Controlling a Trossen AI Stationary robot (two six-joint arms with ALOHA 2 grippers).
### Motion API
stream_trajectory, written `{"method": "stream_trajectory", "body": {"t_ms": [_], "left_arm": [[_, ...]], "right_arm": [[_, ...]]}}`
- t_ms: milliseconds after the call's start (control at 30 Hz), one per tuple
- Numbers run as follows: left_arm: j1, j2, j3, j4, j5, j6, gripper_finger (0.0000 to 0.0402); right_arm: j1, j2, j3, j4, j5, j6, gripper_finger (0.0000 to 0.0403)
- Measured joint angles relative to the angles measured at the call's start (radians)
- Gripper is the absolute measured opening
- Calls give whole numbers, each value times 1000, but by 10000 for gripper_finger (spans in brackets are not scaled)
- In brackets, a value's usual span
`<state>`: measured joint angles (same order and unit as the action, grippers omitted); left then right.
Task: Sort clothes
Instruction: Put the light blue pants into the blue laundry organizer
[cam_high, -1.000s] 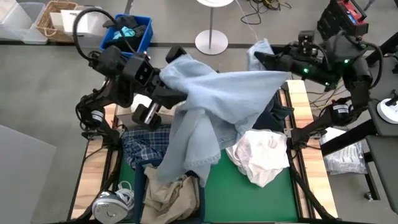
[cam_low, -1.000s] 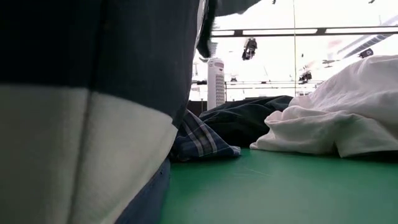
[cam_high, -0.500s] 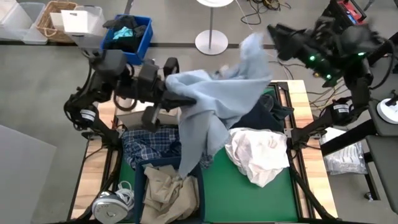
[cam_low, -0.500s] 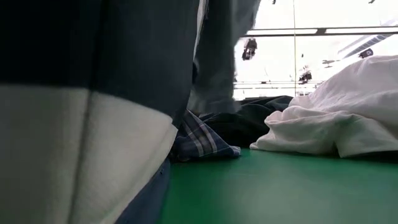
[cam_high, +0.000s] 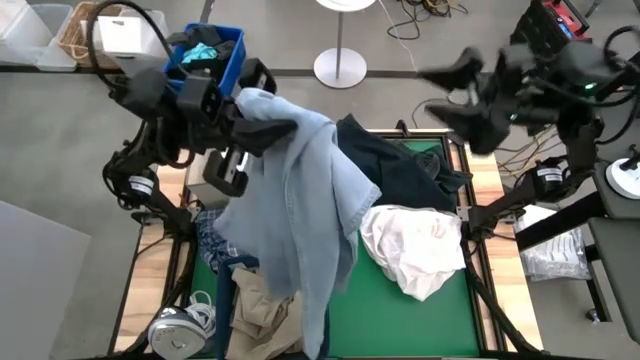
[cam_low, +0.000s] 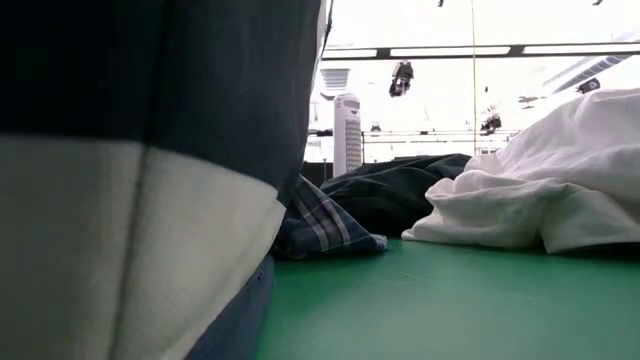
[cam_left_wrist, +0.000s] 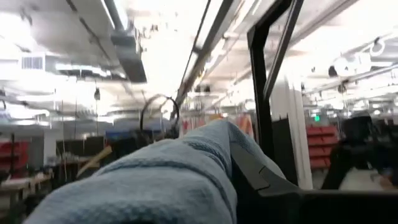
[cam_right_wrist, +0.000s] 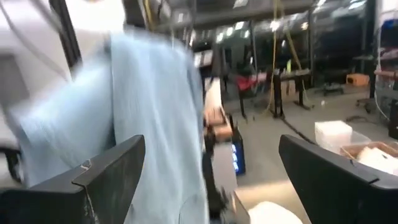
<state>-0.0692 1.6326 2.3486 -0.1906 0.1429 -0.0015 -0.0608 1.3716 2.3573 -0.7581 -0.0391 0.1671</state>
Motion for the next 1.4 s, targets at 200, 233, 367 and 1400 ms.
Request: {"method": "stream_trajectory", "body": {"t_ms": [200,233,367,1400], "left_arm": [[0,0,7,3,-24,18,6],[0,0,7,-7,-57,19,6],[2,0,6,-81,-256,38,6],[0,6,5,-157,-171,107,7]], "right_arm": [[60,52,-2,-52,-14,-134,364],[71,60,-2,-35,-14,-146,364],[108,86,-2,21,-14,-184,364],[129,166,-1,-36,165,-272,317]]}}
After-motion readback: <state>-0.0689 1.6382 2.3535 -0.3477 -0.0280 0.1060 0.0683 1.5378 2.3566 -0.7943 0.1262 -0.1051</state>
